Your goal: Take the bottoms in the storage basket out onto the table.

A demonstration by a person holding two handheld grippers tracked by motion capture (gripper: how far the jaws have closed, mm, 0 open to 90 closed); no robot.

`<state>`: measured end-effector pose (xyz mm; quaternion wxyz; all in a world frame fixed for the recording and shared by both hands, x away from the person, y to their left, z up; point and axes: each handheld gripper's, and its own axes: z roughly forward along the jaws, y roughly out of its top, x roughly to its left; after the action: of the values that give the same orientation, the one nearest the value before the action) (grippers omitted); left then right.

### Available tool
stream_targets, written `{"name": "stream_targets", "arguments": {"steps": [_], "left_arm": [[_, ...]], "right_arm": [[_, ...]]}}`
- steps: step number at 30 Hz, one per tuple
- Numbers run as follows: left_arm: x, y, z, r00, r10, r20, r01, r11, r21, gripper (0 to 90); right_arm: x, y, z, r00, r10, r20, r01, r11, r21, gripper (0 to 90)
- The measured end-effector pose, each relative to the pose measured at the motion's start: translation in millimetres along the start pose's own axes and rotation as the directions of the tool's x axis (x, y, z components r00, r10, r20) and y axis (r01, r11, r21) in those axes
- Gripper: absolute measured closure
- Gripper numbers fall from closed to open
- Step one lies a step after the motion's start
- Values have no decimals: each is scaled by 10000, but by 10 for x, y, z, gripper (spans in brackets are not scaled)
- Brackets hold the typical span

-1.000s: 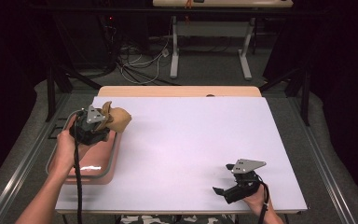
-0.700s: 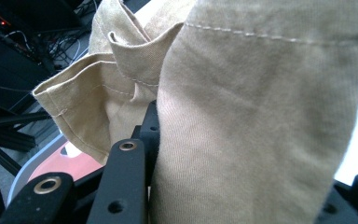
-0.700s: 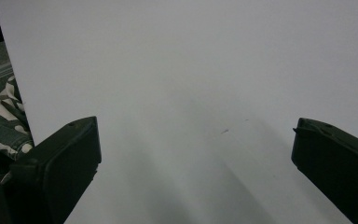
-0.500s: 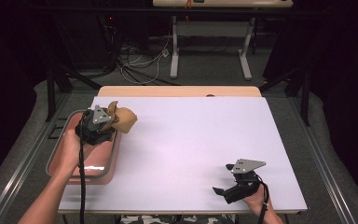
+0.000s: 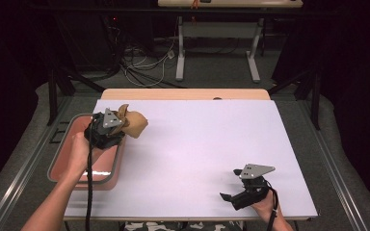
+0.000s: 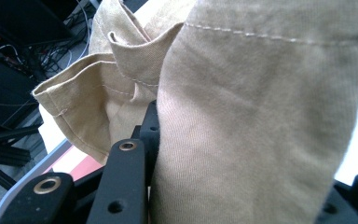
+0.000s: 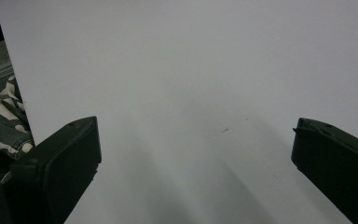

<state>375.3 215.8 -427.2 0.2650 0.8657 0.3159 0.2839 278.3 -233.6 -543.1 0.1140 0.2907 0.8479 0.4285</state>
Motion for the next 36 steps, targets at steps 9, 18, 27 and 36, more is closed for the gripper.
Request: {"name": "stream_targets", "arguments": {"steps": [9,18,27,36], "left_arm": [[-54,62,26,9999,98,97,-97,9999,-99,642],[-136,145,61,9991,342,268,-338,9993,-131,642],[-192,202,87,9977,559,373,-553,9983,-174,642],[-272,265,115,9952,834,510,-823,9963,-231,642]], "right_arm": [[-3,-2,6,10000,6,-19,-6,10000,-15,8],[-3,-3,3,10000,7,-3,-7,10000,5,8],[-2,-5,2,10000,14,41,-14,10000,56,8],[-3,-5,4,10000,7,49,-8,10000,61,8]]}}
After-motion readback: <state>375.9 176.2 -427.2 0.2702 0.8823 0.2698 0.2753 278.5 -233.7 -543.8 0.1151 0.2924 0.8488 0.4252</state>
